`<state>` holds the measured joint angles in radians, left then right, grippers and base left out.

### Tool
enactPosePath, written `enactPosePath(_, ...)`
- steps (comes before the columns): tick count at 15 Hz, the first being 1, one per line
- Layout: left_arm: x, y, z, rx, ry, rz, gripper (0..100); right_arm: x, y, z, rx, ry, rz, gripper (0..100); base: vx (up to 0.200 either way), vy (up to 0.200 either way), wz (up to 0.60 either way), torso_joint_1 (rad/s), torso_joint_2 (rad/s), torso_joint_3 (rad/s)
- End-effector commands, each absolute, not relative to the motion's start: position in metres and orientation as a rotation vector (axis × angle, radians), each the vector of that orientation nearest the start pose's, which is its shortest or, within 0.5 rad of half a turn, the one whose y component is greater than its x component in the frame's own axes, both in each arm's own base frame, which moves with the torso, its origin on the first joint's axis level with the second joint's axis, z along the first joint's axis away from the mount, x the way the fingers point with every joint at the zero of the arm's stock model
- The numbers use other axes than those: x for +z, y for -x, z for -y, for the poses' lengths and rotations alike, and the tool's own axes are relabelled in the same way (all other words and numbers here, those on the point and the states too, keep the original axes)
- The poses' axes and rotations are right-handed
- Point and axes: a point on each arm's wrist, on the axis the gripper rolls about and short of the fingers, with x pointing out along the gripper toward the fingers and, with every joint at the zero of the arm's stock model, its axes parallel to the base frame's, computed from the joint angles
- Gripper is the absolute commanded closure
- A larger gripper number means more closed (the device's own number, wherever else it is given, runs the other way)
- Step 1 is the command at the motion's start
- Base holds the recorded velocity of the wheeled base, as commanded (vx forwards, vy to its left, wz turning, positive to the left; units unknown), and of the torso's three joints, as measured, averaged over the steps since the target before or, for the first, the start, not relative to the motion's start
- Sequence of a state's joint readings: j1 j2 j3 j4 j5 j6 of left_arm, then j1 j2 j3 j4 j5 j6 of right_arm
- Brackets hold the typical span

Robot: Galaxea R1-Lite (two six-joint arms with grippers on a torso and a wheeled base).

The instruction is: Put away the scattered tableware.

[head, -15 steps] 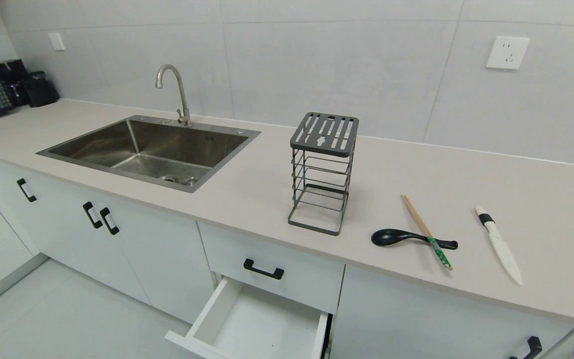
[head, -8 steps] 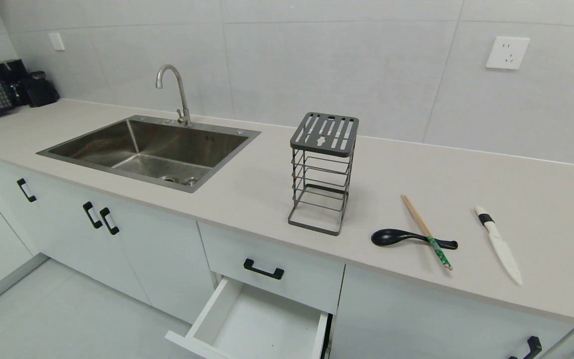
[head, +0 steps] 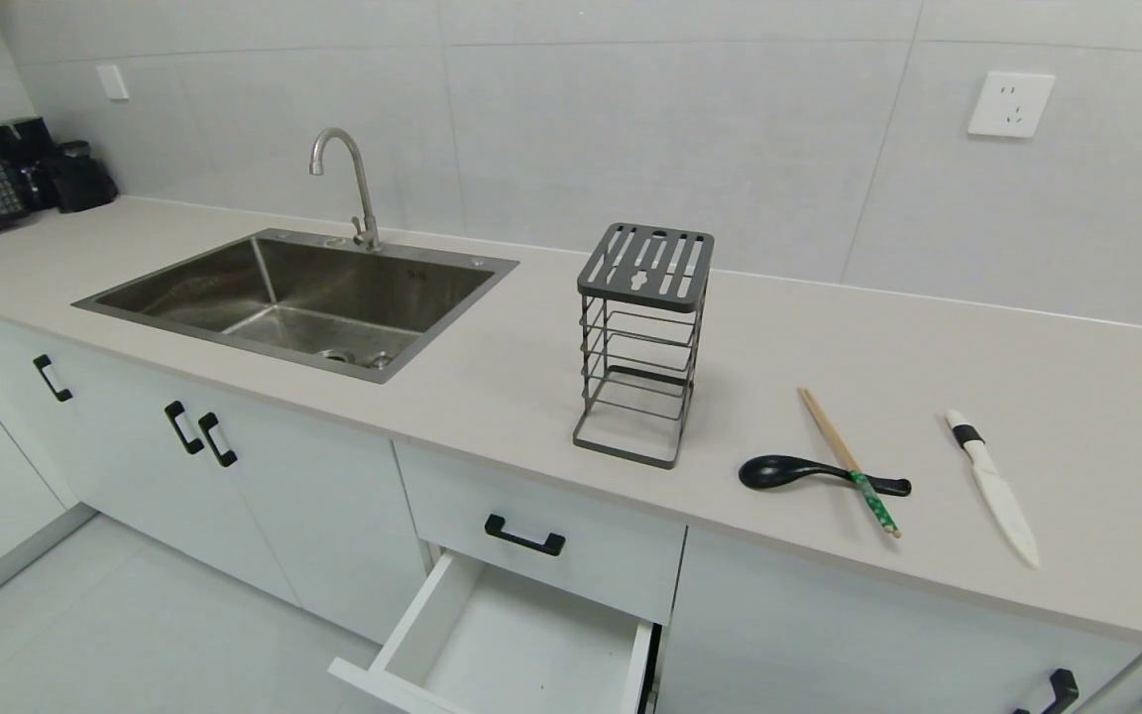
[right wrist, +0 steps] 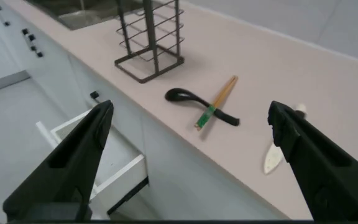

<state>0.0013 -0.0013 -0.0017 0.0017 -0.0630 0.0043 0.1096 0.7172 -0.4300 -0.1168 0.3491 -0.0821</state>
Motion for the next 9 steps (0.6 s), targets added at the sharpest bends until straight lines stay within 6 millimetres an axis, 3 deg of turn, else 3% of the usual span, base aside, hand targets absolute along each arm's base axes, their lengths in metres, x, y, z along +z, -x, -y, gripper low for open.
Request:
enactPosePath(1, 0.076, 0.023, 0.001, -0.063, -0.005, 0.0, 0, 0.224, -0.121, -0.026, 0.51, 0.049, -0.273, 0, 0.0, 0.0, 0.0, 0.0, 0.0, 0.0)
enactPosePath(2, 0.076, 0.023, 0.001, -0.061, -0.005, 0.0, 0, 0.225, -0.132, -0.028, 0.51, 0.047, -0.293, 0, 0.0, 0.0, 0.0, 0.0, 0.0, 0.0)
enactPosePath(9, 0.076, 0.023, 0.001, -0.061, -0.005, 0.0, 0, 0.185, -0.191, -0.058, 0.517, 0.087, -0.553, 0, 0.0, 0.0, 0.0, 0.0, 0.0, 0.0)
